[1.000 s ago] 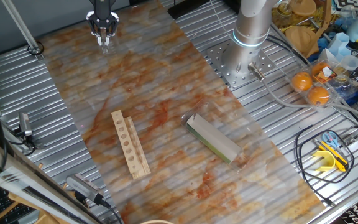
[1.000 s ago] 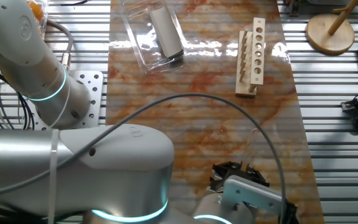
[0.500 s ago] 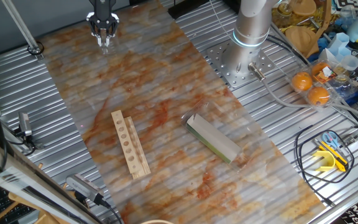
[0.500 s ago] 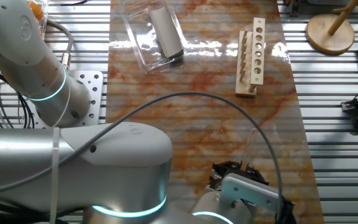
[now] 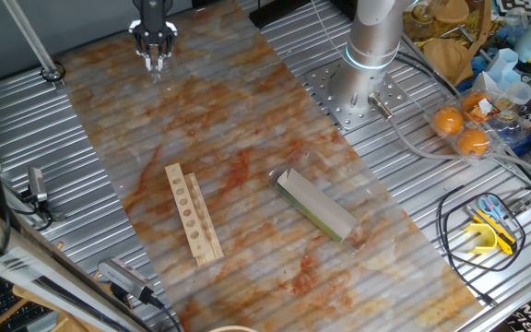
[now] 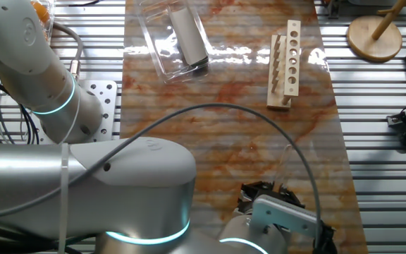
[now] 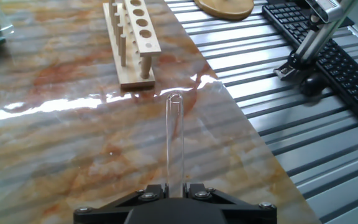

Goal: Pour out the test tube

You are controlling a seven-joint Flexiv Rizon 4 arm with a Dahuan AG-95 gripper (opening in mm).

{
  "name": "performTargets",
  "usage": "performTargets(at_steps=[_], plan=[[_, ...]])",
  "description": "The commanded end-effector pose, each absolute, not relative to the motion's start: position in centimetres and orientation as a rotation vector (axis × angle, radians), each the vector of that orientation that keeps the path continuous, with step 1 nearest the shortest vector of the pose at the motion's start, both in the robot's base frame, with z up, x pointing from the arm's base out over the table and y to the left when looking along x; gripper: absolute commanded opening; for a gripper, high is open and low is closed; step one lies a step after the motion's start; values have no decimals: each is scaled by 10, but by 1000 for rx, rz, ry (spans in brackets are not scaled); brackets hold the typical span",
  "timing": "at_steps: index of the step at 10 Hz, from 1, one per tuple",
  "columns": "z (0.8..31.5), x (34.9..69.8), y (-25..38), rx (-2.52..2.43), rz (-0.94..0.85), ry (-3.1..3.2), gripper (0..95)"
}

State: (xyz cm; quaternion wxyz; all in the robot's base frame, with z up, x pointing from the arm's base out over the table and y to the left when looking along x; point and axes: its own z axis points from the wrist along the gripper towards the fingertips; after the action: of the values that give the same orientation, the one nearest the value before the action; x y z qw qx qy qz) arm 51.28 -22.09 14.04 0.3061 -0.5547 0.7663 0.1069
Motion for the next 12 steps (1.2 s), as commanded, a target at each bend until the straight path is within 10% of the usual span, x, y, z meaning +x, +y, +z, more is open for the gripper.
performTargets(at_steps=[1, 12], plan=[[143, 511, -220, -1478, 264, 2068, 0], [162, 503, -212, -1586, 67, 2261, 0]])
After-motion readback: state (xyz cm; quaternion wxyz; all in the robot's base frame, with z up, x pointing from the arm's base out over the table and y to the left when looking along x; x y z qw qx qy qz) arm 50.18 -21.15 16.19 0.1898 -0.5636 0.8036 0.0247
